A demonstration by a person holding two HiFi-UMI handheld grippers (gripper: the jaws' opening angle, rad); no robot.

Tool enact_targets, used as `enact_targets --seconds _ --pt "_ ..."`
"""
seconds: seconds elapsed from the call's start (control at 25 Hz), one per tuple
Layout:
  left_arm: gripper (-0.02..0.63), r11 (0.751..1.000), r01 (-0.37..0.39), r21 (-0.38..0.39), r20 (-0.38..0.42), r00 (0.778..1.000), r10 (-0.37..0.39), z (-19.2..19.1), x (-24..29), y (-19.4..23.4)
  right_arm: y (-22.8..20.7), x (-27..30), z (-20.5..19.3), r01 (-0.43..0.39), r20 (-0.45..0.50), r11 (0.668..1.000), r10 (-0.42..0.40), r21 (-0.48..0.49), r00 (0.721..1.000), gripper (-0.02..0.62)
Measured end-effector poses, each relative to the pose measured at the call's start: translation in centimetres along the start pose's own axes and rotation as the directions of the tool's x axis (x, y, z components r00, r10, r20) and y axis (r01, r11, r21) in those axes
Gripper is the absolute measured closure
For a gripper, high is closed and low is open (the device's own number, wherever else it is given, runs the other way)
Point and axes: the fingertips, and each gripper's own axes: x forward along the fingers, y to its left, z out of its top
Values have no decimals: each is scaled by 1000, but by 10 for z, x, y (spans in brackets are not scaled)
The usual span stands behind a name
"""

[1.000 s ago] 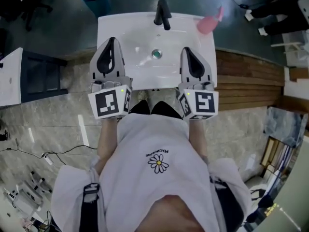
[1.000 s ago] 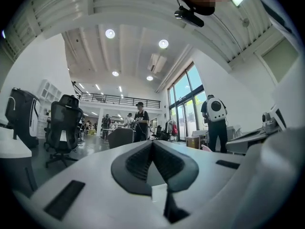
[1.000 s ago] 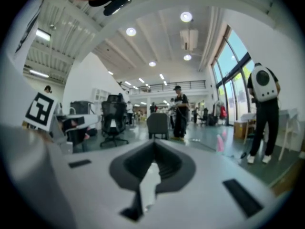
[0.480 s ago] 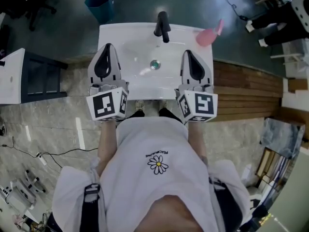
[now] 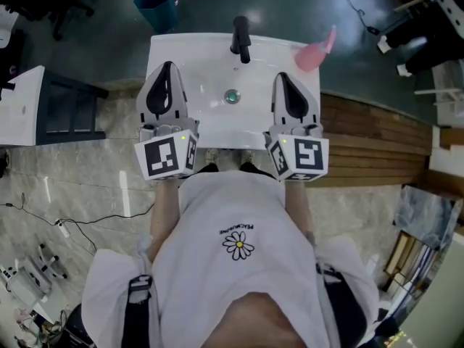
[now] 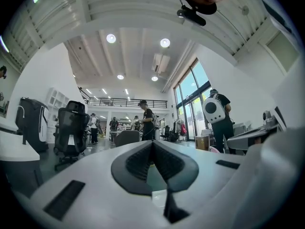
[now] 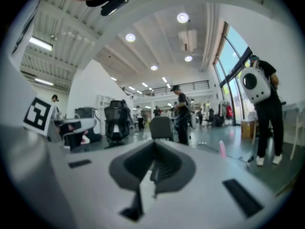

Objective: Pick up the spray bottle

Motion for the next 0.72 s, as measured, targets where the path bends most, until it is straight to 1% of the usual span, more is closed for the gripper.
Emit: enact_targets --seconds 0.16,0.44,0.56,0.72 --pt "588 1000 7 0 -6 1000 -7 -3 -1 -10 -6 -4 -1 0 -1 1000 0 1 1000 566" --pt "588 999 50 5 -4 999 -50 0 6 -33 -22 -15 -2 27 -1 1000 -27 9 1000 566" --pt "588 997 71 -14 2 997 -71 2 9 -42 -28 -19 -2 46 -4 999 -46 12 999 566" --pt "588 993 94 -68 15 995 -94 2 12 -50 -33 -28 -4 68 -9 998 -68 13 998 566"
